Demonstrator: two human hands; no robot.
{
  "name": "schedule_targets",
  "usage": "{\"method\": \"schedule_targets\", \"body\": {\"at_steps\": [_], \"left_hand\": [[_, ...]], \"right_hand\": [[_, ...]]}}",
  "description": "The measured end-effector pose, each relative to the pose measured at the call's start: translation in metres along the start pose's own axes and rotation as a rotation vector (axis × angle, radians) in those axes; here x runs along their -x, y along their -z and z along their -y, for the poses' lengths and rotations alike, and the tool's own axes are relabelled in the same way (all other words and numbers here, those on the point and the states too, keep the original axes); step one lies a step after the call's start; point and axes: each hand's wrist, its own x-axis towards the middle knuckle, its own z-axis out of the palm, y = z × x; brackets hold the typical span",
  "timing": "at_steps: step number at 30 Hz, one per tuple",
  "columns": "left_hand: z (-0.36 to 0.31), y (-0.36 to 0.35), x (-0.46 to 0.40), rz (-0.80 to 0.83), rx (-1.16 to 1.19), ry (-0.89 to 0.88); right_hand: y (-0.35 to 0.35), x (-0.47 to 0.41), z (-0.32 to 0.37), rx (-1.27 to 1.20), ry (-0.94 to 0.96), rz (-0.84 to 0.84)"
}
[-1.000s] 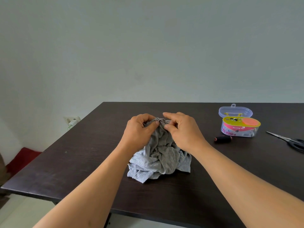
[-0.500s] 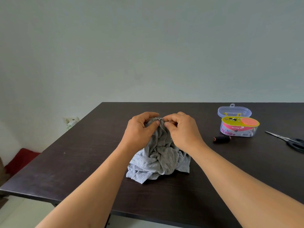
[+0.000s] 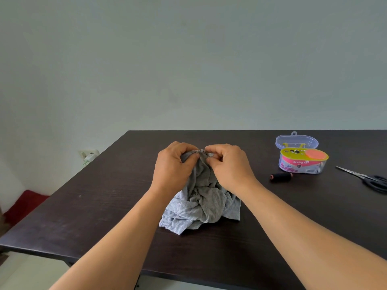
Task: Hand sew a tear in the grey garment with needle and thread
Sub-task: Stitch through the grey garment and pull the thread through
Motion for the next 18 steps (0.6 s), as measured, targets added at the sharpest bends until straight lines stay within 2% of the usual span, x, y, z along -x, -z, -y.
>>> {"method": "schedule_targets", "body": {"at_steps": [18], "left_hand": [[0.0003, 0.0058, 0.0024, 0.127, -0.018, -0.006]], "right_hand": [[-0.0022, -0.0005, 0.0043, -0.053, -0.001, 0.005]]}}
